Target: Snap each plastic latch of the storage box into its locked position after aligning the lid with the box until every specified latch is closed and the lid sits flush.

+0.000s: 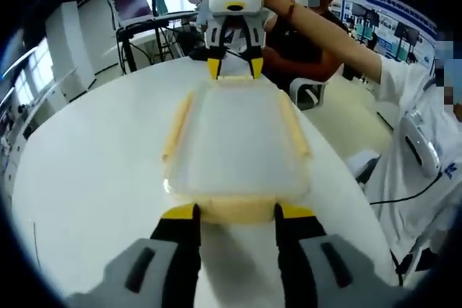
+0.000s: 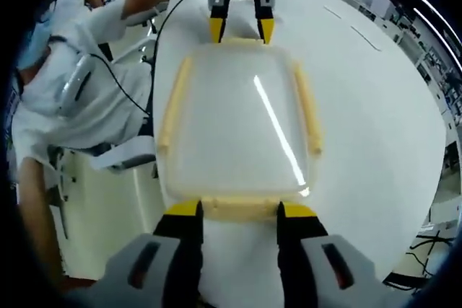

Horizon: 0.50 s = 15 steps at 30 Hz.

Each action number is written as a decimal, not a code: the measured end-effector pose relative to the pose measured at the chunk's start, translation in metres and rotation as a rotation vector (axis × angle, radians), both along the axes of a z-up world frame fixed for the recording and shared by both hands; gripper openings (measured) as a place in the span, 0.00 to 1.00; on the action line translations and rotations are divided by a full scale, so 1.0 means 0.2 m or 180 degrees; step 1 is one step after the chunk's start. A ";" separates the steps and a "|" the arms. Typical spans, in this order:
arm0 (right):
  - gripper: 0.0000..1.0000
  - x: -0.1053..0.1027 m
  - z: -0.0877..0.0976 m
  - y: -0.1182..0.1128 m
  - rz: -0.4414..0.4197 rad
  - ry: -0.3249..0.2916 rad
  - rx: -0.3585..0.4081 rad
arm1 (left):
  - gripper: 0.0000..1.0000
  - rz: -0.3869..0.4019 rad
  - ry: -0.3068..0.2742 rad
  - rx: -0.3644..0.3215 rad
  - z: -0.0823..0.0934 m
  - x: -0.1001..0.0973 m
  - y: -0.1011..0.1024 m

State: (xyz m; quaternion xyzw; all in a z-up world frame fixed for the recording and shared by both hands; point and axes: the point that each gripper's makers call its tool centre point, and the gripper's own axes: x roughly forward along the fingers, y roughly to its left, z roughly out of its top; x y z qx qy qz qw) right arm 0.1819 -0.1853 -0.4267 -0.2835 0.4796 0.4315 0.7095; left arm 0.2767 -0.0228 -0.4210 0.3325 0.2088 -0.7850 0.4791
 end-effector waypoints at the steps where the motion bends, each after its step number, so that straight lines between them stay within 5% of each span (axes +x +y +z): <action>1: 0.36 0.00 0.00 0.00 -0.0002 0.0001 0.0004 | 0.38 0.0000 -0.0004 -0.0003 0.00 0.00 0.00; 15: 0.35 0.00 0.00 -0.01 -0.0039 0.0002 0.0005 | 0.37 0.0016 0.0001 0.0002 0.01 0.01 0.00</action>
